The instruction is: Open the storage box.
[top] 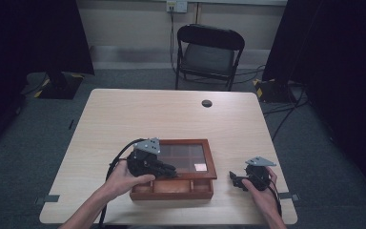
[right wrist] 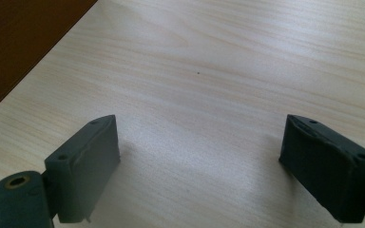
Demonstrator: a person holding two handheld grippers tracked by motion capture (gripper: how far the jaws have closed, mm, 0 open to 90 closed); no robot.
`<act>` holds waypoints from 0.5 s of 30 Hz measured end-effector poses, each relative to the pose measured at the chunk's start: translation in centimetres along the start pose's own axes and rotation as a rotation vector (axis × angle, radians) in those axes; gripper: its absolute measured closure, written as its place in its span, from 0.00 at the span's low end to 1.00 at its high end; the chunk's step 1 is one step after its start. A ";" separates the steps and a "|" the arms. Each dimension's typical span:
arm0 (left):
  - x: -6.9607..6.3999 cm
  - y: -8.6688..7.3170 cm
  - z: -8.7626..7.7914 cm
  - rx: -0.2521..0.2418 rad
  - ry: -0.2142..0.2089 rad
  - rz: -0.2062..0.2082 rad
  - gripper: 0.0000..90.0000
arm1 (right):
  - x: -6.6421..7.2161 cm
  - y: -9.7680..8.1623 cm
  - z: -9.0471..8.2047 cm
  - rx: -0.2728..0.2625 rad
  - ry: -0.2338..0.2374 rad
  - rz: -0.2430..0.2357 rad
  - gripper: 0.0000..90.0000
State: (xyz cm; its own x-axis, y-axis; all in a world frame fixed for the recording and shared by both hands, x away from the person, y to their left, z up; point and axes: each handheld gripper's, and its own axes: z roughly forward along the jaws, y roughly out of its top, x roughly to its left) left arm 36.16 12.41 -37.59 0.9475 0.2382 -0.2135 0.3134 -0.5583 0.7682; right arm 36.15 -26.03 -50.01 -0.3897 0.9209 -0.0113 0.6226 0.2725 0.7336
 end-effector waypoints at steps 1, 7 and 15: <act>0.0 0.1 -0.1 0.007 0.002 -0.001 0.91 | 0.0 0.0 0.0 0.000 0.000 0.000 0.13; 0.2 0.6 -0.3 0.010 -0.002 -0.005 0.91 | 0.0 0.0 0.0 0.000 0.000 0.000 0.13; 0.4 1.2 -0.6 0.011 -0.003 -0.007 0.91 | 0.0 0.0 0.0 0.000 0.000 0.000 0.13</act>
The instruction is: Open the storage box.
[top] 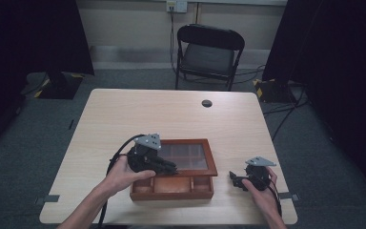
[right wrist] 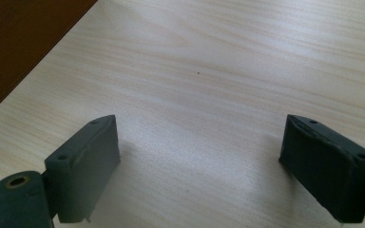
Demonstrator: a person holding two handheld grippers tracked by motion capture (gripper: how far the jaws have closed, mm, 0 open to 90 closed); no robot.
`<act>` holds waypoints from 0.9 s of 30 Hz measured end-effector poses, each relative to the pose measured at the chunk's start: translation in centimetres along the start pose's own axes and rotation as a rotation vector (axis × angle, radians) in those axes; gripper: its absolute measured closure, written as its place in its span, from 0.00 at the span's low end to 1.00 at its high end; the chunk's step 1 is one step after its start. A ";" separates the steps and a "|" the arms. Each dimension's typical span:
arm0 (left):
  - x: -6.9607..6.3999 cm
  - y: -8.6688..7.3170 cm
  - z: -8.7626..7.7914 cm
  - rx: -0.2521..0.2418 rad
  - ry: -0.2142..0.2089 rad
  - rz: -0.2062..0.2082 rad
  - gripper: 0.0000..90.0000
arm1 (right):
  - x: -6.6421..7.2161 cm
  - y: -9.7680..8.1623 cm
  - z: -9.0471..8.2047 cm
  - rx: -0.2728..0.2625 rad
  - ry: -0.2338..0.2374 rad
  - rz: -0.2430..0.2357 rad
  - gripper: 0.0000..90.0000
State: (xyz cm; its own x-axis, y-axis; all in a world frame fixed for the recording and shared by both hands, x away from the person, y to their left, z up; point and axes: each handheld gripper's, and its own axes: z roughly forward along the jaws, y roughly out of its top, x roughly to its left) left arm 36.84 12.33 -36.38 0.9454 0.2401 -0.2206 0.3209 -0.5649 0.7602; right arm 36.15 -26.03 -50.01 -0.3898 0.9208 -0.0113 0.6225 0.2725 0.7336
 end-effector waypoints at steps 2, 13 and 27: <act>0.1 0.2 -0.1 -0.007 0.001 0.000 0.91 | 0.0 0.0 0.0 0.000 0.000 0.000 0.13; 0.4 0.8 -0.6 -0.001 -0.004 -0.001 0.91 | 0.0 0.0 0.0 0.000 0.000 0.000 0.13; 0.6 1.3 -1.0 0.015 -0.010 -0.003 0.91 | 0.0 0.0 0.0 0.000 0.000 0.000 0.13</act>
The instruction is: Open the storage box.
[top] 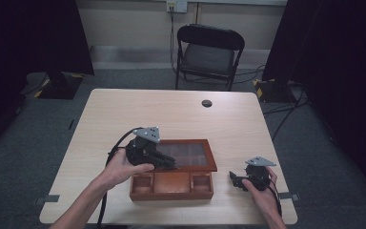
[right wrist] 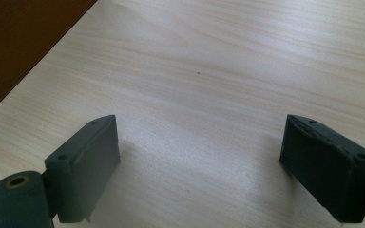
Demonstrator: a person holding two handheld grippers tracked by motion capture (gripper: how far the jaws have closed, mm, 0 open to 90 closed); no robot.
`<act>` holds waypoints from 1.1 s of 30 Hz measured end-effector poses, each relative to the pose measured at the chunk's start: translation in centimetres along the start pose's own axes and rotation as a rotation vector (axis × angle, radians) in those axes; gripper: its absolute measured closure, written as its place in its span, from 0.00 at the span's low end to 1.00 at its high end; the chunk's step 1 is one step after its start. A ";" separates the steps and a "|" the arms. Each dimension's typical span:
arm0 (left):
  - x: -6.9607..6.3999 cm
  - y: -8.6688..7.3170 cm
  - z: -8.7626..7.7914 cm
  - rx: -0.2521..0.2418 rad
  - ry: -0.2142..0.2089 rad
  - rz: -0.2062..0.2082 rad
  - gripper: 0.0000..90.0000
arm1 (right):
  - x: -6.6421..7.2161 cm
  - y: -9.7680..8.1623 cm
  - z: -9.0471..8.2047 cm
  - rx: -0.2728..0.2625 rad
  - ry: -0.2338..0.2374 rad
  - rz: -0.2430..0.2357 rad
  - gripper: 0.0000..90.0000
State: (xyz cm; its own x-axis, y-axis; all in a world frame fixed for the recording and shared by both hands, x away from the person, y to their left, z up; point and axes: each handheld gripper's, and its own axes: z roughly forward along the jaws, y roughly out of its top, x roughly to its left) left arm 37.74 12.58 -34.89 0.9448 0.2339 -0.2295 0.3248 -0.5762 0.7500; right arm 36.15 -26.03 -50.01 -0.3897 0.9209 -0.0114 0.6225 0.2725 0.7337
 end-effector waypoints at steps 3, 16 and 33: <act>0.1 0.1 0.0 0.003 -0.007 0.001 0.91 | 0.0 0.0 0.0 0.000 0.000 0.000 0.13; 0.5 0.7 -0.5 0.004 -0.012 0.009 0.91 | 0.0 0.0 0.0 0.000 0.000 0.000 0.13; 0.7 1.0 -0.7 -0.006 -0.015 0.003 0.91 | 0.0 0.0 0.0 0.000 0.000 0.000 0.13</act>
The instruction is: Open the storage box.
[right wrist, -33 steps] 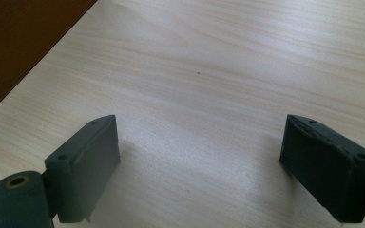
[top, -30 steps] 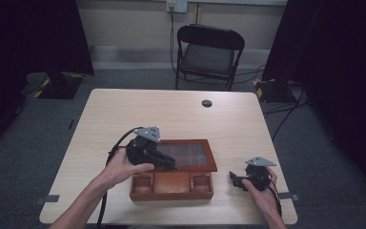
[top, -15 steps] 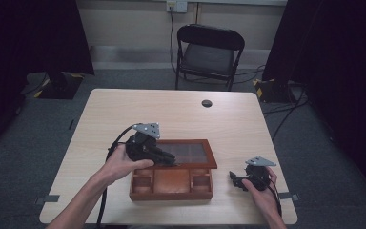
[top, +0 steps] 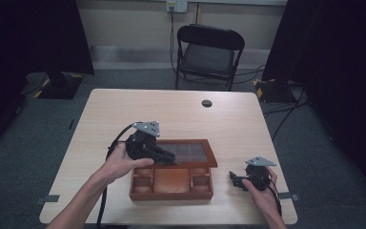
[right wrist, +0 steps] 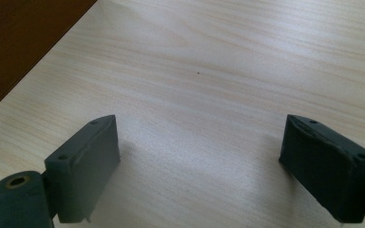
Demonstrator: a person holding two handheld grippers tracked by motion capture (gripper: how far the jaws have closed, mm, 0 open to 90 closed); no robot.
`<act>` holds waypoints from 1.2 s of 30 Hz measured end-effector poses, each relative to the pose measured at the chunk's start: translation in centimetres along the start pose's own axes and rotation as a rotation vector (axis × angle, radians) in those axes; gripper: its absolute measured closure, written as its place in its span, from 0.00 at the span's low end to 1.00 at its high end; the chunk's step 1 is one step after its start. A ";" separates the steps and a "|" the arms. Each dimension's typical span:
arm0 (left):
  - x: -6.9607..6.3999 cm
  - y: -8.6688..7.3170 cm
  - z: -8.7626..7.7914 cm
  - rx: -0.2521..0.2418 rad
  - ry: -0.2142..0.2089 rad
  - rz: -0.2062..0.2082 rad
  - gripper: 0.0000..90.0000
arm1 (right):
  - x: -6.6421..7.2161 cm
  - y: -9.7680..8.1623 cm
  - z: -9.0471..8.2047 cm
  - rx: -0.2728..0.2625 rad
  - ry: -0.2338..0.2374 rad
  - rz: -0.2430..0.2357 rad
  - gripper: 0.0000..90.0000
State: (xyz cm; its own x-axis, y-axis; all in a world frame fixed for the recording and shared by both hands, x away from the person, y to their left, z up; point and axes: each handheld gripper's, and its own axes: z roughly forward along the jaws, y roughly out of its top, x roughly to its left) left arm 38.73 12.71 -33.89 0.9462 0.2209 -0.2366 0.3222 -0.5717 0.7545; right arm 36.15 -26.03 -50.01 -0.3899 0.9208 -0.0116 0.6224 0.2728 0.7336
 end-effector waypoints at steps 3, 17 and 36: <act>0.1 0.1 0.0 0.000 0.000 0.004 0.91 | 0.0 0.0 0.0 0.000 0.000 0.000 0.13; 0.2 0.4 -0.2 -0.004 0.002 -0.008 0.91 | 0.0 0.0 0.0 0.000 0.000 0.000 0.13; 0.3 1.0 -0.4 0.003 0.015 -0.007 0.91 | 0.0 0.0 0.0 0.000 0.000 0.000 0.13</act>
State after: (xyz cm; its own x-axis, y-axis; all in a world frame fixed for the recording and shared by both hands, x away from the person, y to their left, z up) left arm 39.37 12.55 -32.94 0.9433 0.2368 -0.2327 0.3290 -0.5727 0.7508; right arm 36.15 -26.03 -50.01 -0.3898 0.9208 -0.0116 0.6225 0.2727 0.7336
